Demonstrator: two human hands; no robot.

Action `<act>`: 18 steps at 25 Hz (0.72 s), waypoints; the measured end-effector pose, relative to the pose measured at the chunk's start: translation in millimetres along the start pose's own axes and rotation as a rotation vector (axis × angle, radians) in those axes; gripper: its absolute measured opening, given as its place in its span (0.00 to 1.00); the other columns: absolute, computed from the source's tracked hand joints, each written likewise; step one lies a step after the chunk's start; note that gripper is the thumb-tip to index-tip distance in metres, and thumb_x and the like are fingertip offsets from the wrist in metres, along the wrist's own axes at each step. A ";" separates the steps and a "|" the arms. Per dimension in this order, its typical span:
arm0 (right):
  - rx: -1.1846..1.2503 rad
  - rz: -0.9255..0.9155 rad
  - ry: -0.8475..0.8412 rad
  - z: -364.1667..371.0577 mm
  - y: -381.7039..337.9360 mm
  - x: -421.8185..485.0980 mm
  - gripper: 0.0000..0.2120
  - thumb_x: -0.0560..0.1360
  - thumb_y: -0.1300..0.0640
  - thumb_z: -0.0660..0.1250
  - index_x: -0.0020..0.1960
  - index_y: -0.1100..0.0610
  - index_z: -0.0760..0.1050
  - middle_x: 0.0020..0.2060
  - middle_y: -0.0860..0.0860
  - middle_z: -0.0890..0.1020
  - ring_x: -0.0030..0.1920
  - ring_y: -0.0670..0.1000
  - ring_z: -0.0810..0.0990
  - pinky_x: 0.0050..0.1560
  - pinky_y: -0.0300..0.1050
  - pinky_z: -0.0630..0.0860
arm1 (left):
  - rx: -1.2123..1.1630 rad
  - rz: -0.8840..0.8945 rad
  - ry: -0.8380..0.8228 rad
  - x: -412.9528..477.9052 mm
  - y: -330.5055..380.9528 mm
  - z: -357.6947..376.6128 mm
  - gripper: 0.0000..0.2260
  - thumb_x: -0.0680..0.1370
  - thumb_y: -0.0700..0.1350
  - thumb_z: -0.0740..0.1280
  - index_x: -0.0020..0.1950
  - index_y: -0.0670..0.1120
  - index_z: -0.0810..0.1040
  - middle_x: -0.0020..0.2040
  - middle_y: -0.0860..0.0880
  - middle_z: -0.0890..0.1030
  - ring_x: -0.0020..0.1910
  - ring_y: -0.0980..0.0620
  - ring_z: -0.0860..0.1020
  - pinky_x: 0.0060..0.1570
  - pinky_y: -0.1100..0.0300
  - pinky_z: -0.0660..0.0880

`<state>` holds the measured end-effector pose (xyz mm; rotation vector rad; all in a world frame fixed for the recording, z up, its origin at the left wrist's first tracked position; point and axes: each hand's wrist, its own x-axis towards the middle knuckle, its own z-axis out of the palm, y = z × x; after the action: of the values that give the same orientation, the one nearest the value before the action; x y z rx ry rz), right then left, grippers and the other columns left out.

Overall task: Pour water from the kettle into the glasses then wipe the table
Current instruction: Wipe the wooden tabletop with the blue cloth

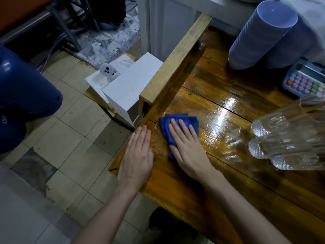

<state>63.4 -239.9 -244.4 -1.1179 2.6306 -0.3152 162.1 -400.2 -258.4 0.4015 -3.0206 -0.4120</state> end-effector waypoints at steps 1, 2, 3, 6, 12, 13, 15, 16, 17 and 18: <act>-0.010 0.013 0.007 2.9 5.6 -23.6 0.30 0.81 0.44 0.42 0.79 0.54 0.45 0.79 0.51 0.47 0.79 0.51 0.41 0.77 0.52 0.40 | -0.007 0.001 0.001 0.0 0.8 -0.6 0.23 0.82 0.45 0.51 0.77 0.41 0.60 0.77 0.44 0.60 0.77 0.49 0.57 0.75 0.54 0.52; -0.013 0.053 0.022 5.4 14.0 -44.9 0.29 0.81 0.44 0.43 0.79 0.54 0.45 0.79 0.51 0.47 0.79 0.50 0.41 0.77 0.52 0.40 | -0.015 -0.001 0.000 -0.1 1.1 -0.7 0.23 0.82 0.45 0.51 0.77 0.41 0.60 0.77 0.44 0.60 0.77 0.49 0.57 0.75 0.54 0.51; -0.006 0.113 0.043 6.8 23.7 -63.1 0.29 0.81 0.45 0.44 0.79 0.54 0.46 0.79 0.51 0.47 0.79 0.49 0.41 0.77 0.52 0.40 | -0.023 -0.003 0.000 -0.4 1.6 -1.0 0.23 0.82 0.45 0.51 0.77 0.41 0.60 0.77 0.44 0.60 0.77 0.49 0.57 0.76 0.55 0.50; 0.016 0.288 0.122 5.3 45.9 -82.5 0.30 0.81 0.45 0.44 0.79 0.55 0.48 0.79 0.51 0.48 0.79 0.49 0.42 0.78 0.51 0.41 | -0.040 -0.002 0.011 -0.9 0.9 -0.3 0.23 0.82 0.45 0.50 0.77 0.40 0.60 0.77 0.44 0.60 0.77 0.49 0.57 0.76 0.57 0.48; 0.026 0.468 0.213 3.3 19.6 7.9 0.29 0.81 0.46 0.42 0.79 0.58 0.48 0.79 0.54 0.50 0.79 0.54 0.44 0.77 0.53 0.39 | -0.015 0.028 0.040 -0.8 0.6 0.4 0.23 0.82 0.45 0.50 0.76 0.39 0.61 0.76 0.42 0.62 0.76 0.46 0.59 0.75 0.52 0.53; 0.016 0.411 0.200 6.2 5.0 16.1 0.29 0.81 0.47 0.42 0.79 0.58 0.48 0.79 0.55 0.50 0.79 0.55 0.44 0.77 0.54 0.39 | -0.013 0.027 0.043 -1.1 0.5 -0.1 0.23 0.81 0.45 0.50 0.75 0.39 0.62 0.76 0.42 0.63 0.76 0.46 0.59 0.74 0.52 0.53; 0.004 0.274 0.171 13.7 -25.0 14.3 0.29 0.81 0.47 0.43 0.79 0.58 0.50 0.79 0.55 0.51 0.79 0.55 0.45 0.77 0.54 0.39 | -0.007 0.040 0.033 -1.6 0.4 0.3 0.23 0.82 0.46 0.48 0.76 0.40 0.61 0.76 0.42 0.62 0.76 0.47 0.58 0.74 0.52 0.53; -0.003 0.218 0.159 18.2 -37.6 4.9 0.29 0.81 0.47 0.44 0.79 0.58 0.50 0.79 0.55 0.52 0.79 0.55 0.46 0.78 0.54 0.40 | -0.005 0.050 0.028 -1.8 -0.8 1.1 0.24 0.82 0.46 0.48 0.76 0.40 0.61 0.76 0.42 0.62 0.76 0.47 0.58 0.75 0.52 0.53; -0.009 0.178 0.152 22.4 -46.1 -8.6 0.29 0.81 0.47 0.44 0.79 0.58 0.51 0.79 0.55 0.53 0.79 0.55 0.46 0.78 0.54 0.40 | -0.001 0.059 0.026 -1.7 -2.4 1.9 0.24 0.82 0.46 0.48 0.76 0.39 0.61 0.76 0.42 0.62 0.76 0.47 0.58 0.75 0.51 0.54; -0.010 0.155 0.143 26.7 -49.6 -25.9 0.29 0.81 0.47 0.43 0.79 0.58 0.51 0.79 0.54 0.53 0.79 0.55 0.46 0.78 0.55 0.41 | 0.010 0.066 0.025 -1.8 -3.1 3.0 0.23 0.82 0.45 0.48 0.76 0.39 0.61 0.76 0.41 0.62 0.76 0.46 0.58 0.75 0.51 0.55</act>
<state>122.6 -257.3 -250.6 -0.9185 2.8264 -0.3621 164.3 -401.8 -262.2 0.3039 -3.0028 -0.3841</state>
